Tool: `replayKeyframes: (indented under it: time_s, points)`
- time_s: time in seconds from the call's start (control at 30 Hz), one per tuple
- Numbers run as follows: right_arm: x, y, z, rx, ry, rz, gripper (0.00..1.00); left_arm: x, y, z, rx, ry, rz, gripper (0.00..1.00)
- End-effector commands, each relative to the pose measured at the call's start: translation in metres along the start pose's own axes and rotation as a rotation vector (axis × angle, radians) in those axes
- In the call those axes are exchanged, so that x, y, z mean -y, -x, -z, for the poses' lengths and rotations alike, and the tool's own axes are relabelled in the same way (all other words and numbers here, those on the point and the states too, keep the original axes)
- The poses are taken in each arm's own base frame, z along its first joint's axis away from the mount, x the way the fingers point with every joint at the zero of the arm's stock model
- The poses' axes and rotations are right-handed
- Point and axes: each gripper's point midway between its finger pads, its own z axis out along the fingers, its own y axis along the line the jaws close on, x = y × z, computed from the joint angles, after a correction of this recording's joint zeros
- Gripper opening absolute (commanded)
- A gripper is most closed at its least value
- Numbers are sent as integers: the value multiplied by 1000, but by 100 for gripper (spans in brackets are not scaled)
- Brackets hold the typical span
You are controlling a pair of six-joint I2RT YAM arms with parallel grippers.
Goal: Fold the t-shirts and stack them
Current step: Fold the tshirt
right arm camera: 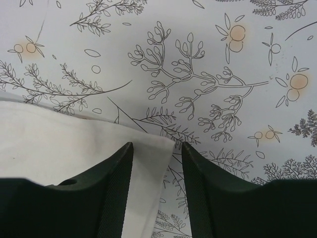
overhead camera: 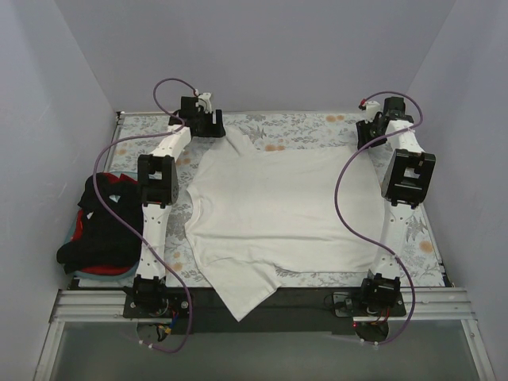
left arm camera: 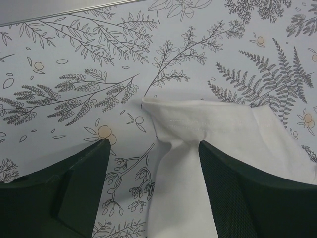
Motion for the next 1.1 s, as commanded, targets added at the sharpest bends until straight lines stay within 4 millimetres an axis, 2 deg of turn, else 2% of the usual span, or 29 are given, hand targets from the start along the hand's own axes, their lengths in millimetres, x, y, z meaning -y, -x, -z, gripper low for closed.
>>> replayKeyframes:
  time_s: [0.0, 0.1, 0.13, 0.2, 0.23, 0.3, 0.33, 0.47, 0.6, 0.77, 0.87, 0.9, 0.93, 0.97, 1.0, 1.07]
  points:
    - [-9, -7, -12, -12, 29, 11, 50, 9, -3, -4, -12, -40, -2, 70]
    - [-11, -8, -14, -14, 39, 11, 46, 13, -10, -4, -34, -55, 6, 63]
    - [-12, -8, -13, -12, 43, 12, 46, 15, -7, 1, -30, -57, 7, 62]
    - [-15, -7, -13, -7, 57, 14, 45, 18, -16, 5, -54, -75, 14, 61]
    - [-15, -6, -12, -3, 59, 19, 44, 21, -12, 11, -52, -80, 12, 59]
    - [-16, -7, -13, -5, 65, 18, 43, 25, -20, 17, -82, -93, 13, 51]
    - [-17, -8, -13, -7, 70, 19, 43, 27, -16, 22, -83, -96, 10, 51]
    - [-24, -10, -13, -6, 103, 23, 43, 30, -34, 30, -148, -102, 26, 49]
    - [-25, -10, -15, -4, 107, 14, 43, 27, -48, 32, -184, -92, 23, 48]
    - [-22, -10, -17, -5, 97, 12, 43, 27, -57, 33, -206, -92, 34, 48]
    - [-20, -12, -20, -11, 90, 11, 35, 22, -60, 31, -207, -70, 34, 42]
    - [-20, -12, -20, -12, 88, 11, 29, 20, -63, 28, -214, -65, 39, 40]
    - [-19, -13, -21, -15, 85, 11, 21, 20, -58, 27, -203, -64, 34, 38]
    - [-19, -13, -21, -19, 81, 11, 14, 20, -57, 26, -198, -63, 33, 34]
    - [-18, -14, -20, -20, 79, 11, 2, 19, -56, 24, -196, -63, 34, 26]
    - [-18, -9, -16, -10, 73, 10, 1, 20, -43, 22, -164, -66, 30, 19]
